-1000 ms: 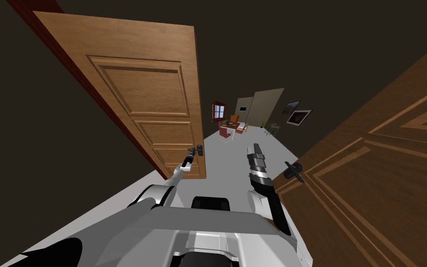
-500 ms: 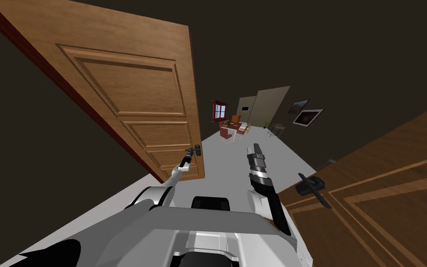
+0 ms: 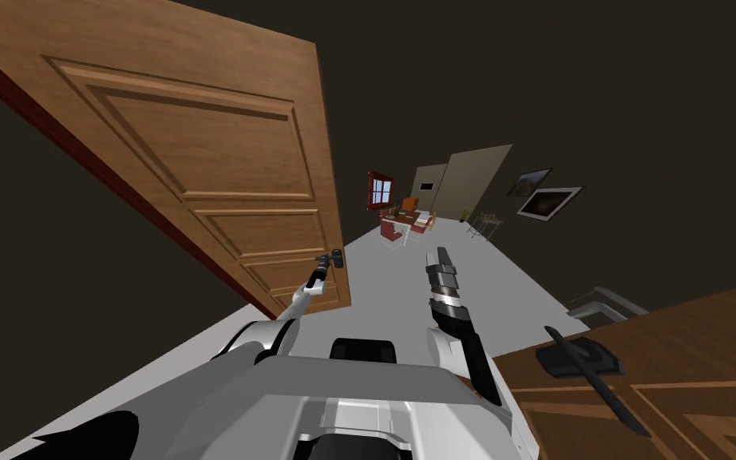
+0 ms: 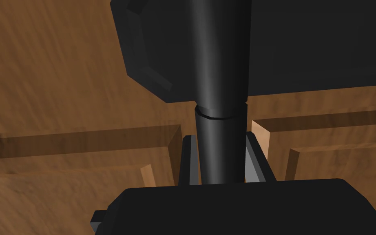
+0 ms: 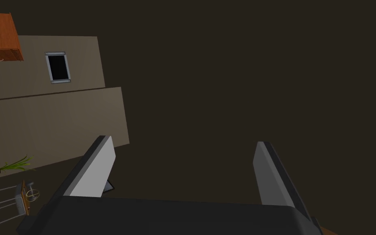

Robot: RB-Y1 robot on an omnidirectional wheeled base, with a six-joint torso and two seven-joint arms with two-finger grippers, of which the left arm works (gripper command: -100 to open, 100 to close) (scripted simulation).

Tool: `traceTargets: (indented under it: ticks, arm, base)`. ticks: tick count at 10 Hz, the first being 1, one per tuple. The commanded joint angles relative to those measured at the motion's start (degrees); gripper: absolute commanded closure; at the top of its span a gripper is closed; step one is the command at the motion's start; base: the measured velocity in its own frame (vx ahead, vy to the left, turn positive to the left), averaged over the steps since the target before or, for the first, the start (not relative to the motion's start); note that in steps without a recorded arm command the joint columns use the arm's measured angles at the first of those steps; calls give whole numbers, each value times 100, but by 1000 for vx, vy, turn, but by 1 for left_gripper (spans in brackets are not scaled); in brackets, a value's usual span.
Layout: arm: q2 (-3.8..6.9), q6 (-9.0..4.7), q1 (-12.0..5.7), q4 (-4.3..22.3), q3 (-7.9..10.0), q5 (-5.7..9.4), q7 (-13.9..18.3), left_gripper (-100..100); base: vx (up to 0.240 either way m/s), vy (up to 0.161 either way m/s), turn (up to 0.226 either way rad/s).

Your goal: Push the door open

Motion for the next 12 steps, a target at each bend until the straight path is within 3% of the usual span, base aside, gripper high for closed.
traceTargets:
  ticks: [1, 4, 5, 12]
  arm:
    - [80, -41, 17, 44, 123, 40, -36, 100]
    - [107, -43, 26, 76, 184, 61, -58, 100]
    - [159, -48, 42, 64, 304, 103, -101, 100]
    - [298, -61, 86, 100, 623, 213, -215, 100]
  base:
    - [137, -88, 53]
    - [136, -62, 45]
    - [121, -67, 54]
    - [174, -94, 67]
